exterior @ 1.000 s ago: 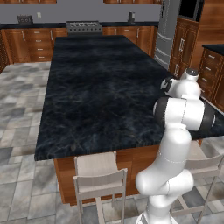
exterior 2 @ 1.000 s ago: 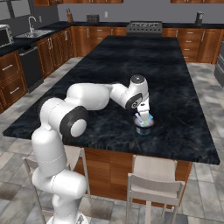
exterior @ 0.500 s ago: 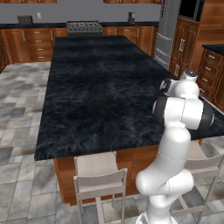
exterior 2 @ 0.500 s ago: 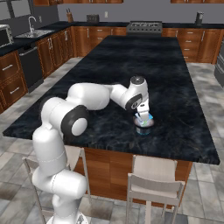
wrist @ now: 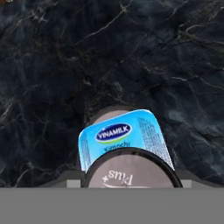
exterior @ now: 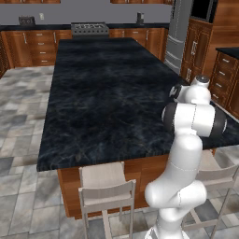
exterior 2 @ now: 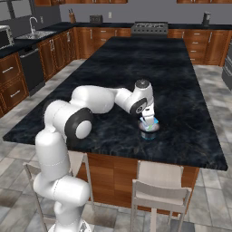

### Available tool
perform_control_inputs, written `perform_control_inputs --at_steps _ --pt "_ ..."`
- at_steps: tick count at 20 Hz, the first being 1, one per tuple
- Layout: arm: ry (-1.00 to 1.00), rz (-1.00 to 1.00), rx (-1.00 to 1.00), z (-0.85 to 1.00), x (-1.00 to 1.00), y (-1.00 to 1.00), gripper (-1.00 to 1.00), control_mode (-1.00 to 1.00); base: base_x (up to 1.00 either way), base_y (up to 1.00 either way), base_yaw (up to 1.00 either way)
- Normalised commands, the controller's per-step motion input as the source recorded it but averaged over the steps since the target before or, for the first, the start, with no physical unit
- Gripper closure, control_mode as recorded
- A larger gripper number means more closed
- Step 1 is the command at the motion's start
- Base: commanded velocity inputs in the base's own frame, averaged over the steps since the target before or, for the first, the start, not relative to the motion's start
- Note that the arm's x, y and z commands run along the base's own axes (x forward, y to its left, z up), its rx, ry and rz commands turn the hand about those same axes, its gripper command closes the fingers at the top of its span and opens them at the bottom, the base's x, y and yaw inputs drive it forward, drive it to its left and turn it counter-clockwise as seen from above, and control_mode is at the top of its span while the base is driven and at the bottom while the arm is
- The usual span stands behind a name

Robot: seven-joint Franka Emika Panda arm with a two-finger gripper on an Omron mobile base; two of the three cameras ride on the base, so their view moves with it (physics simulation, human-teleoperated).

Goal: Stack the yogurt containers by placing the smaller containers on top of the larger containers.

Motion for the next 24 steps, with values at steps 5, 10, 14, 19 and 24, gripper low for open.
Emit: perform_control_inputs --at_steps 5,10,14,19,24 --pt "0.00 0.00 0.00 -0.05 0.08 -0.07 1.00 -1.00 0.00 0.00 0.00" --pt "0.00 0.00 0.00 -0.07 0.06 -0.06 1.00 -1.00 0.00 0.00 0.00" --pt "0.00 0.00 0.00 -0.07 0.06 -0.02 1.00 -1.00 0.00 0.00 0.00" --pt "0.00 0.00 0.00 -0.06 0.08 -0.01 1.00 -1.00 0.00 0.00 0.00" --pt "0.00 0.00 0.00 -0.03 0.04 0.00 1.00 -1.00 0.00 0.00 0.00"
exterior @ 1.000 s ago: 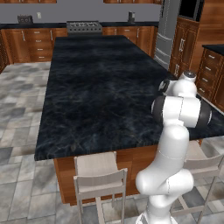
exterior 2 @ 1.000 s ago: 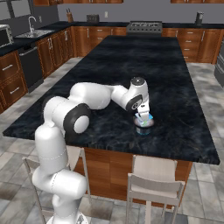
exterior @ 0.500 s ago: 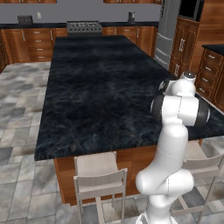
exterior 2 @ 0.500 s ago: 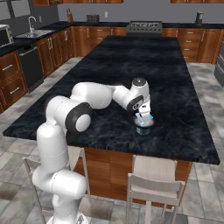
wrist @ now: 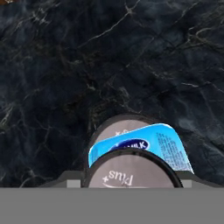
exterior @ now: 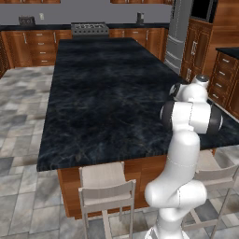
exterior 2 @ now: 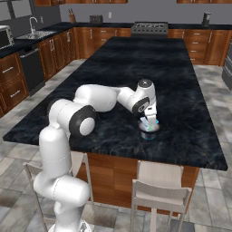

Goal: Stack the yogurt containers by placing the smaller containers on top of the larger containers.

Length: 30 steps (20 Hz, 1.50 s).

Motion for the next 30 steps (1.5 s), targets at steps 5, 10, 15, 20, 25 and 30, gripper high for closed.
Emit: perform_control_inputs --at_steps 5,10,15,20,25,30 --pt "0.00 0.00 0.00 0.00 0.00 0.00 -1.00 -1.00 0.00 0.00 0.00" --pt "0.00 0.00 0.00 0.00 0.00 0.00 -1.00 -1.00 0.00 0.00 0.00" --pt "0.01 0.00 0.00 -0.08 0.00 0.00 -1.00 -1.00 0.00 0.00 0.00" --pt "0.02 0.00 0.00 -0.11 0.00 0.00 -1.00 -1.00 0.00 0.00 0.00" --pt "0.04 0.00 0.00 0.07 0.00 -0.03 -1.00 -1.00 0.00 0.00 0.00" --pt "0.01 0.00 0.00 0.21 0.00 -0.03 -1.00 -1.00 0.00 0.00 0.00"
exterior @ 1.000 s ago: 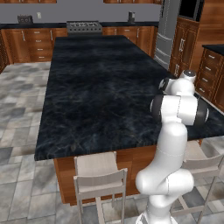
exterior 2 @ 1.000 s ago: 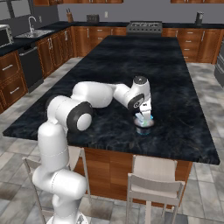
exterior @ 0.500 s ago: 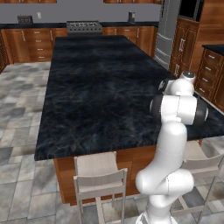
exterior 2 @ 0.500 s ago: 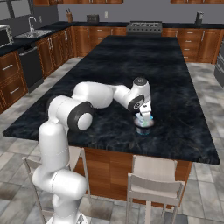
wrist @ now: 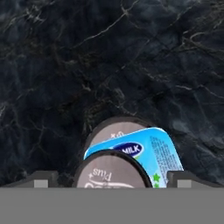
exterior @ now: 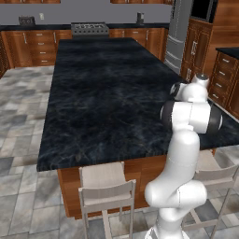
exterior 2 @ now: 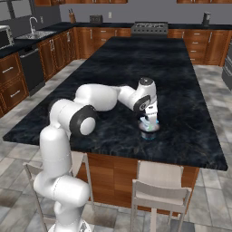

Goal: Stack the yogurt containers by placing the smaller containers on top of the larger containers.

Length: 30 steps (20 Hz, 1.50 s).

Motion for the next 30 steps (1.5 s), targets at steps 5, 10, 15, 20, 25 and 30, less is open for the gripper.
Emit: perform_control_inputs --at_steps 5,10,15,20,25,30 --pt "0.00 0.00 0.00 0.17 -0.01 -0.04 -1.00 -1.00 0.00 0.00 0.00" --pt "0.00 0.00 0.00 0.15 -0.06 -0.16 -1.00 -1.00 0.00 0.00 0.00" --pt "-0.02 0.00 0.01 0.34 -0.20 -0.14 -1.00 -1.00 0.00 0.00 0.00" --pt "-0.11 0.03 0.00 0.47 -0.28 -0.01 -1.00 -1.00 0.00 0.00 0.00" --pt "-0.15 0.05 0.00 0.51 -0.33 0.02 -1.00 -1.00 0.00 0.00 0.00" --pt "-0.18 0.05 0.00 0.53 -0.34 0.08 -1.00 -1.00 0.00 0.00 0.00"
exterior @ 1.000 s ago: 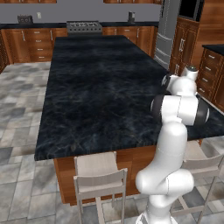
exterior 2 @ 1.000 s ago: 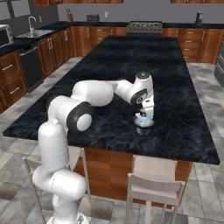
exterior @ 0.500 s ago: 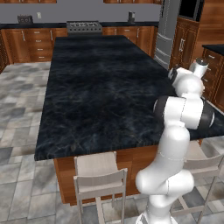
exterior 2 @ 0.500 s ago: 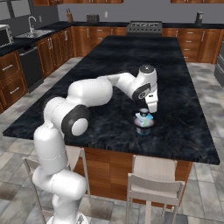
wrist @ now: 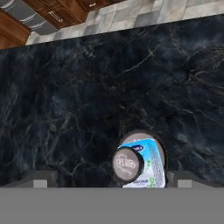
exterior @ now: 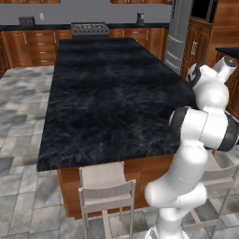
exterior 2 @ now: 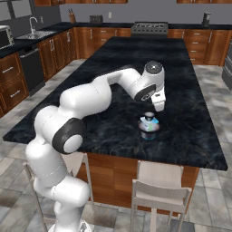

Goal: Stack the yogurt containers by placing the smaller containers on top of the larger containers.

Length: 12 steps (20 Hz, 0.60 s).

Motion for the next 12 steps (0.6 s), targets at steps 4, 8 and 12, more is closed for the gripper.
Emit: perform_control_inputs --at_steps 4,8,12 --pt "-0.18 0.05 -0.01 0.49 -0.34 0.09 -1.00 -1.00 0.00 0.00 0.00" --pt "-0.15 0.03 -0.02 0.41 -0.38 0.10 -1.00 -1.00 0.00 0.00 0.00" --pt "-0.11 0.03 -0.02 0.30 -0.36 0.06 -1.00 -1.00 0.00 0.00 0.00"
